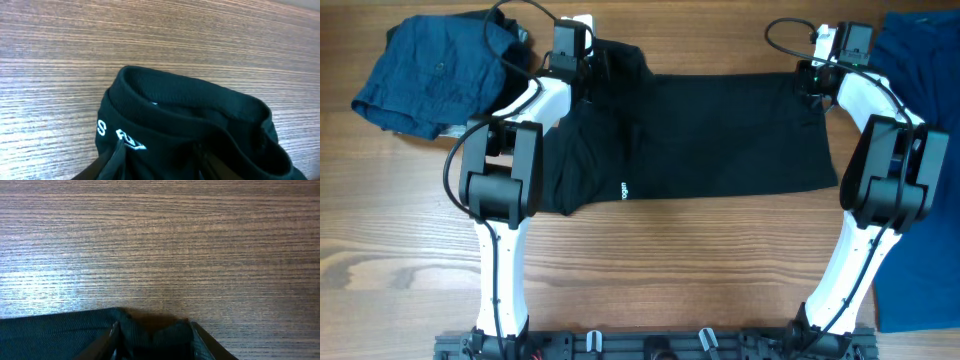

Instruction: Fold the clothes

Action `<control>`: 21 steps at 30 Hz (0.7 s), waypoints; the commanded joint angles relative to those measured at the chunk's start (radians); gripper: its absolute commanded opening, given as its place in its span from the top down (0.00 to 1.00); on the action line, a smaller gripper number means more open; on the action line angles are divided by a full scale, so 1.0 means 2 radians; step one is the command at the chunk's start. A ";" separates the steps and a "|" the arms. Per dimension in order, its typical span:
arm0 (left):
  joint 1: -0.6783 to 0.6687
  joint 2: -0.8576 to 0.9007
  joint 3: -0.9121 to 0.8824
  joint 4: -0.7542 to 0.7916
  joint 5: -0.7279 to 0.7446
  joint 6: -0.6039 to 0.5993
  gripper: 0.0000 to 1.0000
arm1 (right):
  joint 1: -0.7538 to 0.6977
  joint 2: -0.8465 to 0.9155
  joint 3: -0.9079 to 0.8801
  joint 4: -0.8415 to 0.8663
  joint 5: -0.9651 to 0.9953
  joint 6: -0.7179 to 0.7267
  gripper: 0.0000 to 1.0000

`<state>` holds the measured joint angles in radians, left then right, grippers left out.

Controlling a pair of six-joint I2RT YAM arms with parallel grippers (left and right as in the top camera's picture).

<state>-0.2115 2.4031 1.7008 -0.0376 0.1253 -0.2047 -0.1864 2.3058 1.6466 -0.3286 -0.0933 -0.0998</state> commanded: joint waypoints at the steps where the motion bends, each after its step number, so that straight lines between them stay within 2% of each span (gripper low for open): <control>1: 0.000 0.011 0.000 -0.002 -0.021 0.023 0.55 | -0.002 0.018 -0.008 -0.016 0.005 -0.001 0.57; 9: 0.000 -0.018 0.002 -0.009 -0.066 0.048 0.54 | -0.002 0.018 -0.008 -0.015 0.005 -0.001 0.56; 13: 0.000 -0.018 0.002 -0.010 -0.068 0.049 0.54 | -0.002 0.018 -0.008 -0.015 0.005 -0.001 0.55; 17: -0.001 -0.013 0.002 0.006 -0.067 0.086 0.55 | -0.002 0.018 -0.008 -0.016 0.005 -0.001 0.55; 21: -0.002 -0.008 0.002 0.008 -0.067 0.088 0.53 | -0.002 0.018 -0.008 -0.015 0.005 -0.001 0.55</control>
<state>-0.2127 2.4012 1.7008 -0.0261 0.0044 -0.0654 -0.1860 2.3058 1.6466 -0.3298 -0.0937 -0.0998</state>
